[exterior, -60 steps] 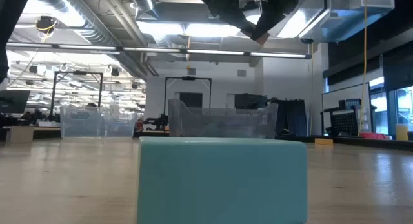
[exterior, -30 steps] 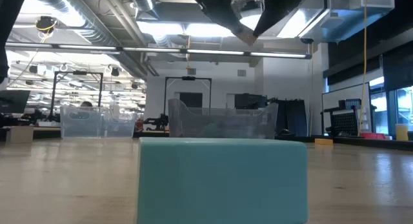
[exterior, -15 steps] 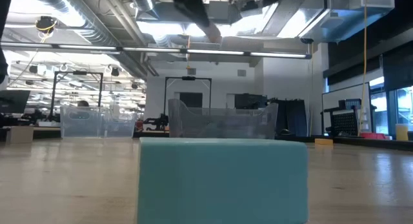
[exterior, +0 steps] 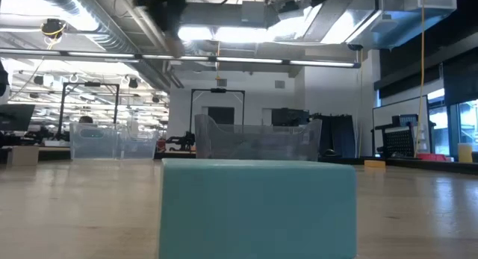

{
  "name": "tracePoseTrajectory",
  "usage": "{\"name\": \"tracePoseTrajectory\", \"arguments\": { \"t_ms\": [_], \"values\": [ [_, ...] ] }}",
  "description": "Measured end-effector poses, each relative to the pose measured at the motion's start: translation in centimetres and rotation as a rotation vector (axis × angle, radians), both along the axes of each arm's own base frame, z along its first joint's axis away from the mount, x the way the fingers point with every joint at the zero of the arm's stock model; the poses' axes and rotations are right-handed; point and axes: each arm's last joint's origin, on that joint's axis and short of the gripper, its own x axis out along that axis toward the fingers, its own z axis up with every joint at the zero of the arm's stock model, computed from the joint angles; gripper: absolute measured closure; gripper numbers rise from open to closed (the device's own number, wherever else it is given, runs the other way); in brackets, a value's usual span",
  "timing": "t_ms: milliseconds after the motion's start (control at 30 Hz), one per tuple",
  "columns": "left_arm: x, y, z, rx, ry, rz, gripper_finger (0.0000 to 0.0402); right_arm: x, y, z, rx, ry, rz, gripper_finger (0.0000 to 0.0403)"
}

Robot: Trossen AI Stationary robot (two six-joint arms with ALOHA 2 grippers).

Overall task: Sort & place blocks by color
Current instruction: Put the bottom right brown block into the white bin

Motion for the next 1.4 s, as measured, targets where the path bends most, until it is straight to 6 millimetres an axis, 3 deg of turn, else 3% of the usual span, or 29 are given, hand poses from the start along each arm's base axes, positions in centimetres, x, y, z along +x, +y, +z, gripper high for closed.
{"name": "tracePoseTrajectory", "arguments": {
  "t_ms": [167,433,567,833,933,1267,1400],
  "values": [
    [-1.0,-0.5,-0.5,-0.132,0.071,0.008,0.0281,0.0,0.0,0.0,0.0,0.0,0.0,0.0182],
    [-0.5,-3.8,-0.9,-0.454,0.057,-0.2,0.0281,0.0,0.0,0.0,-0.001,0.001,0.001,0.0182],
    [-0.1,-6.1,-0.9,-0.617,0.025,-0.258,0.0281,0.0,0.0,0.0,-0.001,0.001,0.001,0.0182],
    [-0.2,-12.1,-0.8,-0.754,0.054,-0.347,0.0281,0.0,0.0,0.0,0.0,-0.001,0.0,0.0182],
    [-1.0,-14.4,-0.8,-0.783,0.066,-0.33,0.0281,0.0,0.0,0.0,0.001,-0.001,-0.001,0.0182],
    [-6.2,-21.7,-4.7,-0.939,0.321,-0.089,0.0281,0.1,0.0,0.1,0.002,-0.017,-0.003,0.0182],
    [-7.8,-24.2,-5.2,-0.957,0.324,-0.102,0.0281,0.2,0.0,0.1,0.004,-0.027,-0.005,0.0182]
  ]
}}
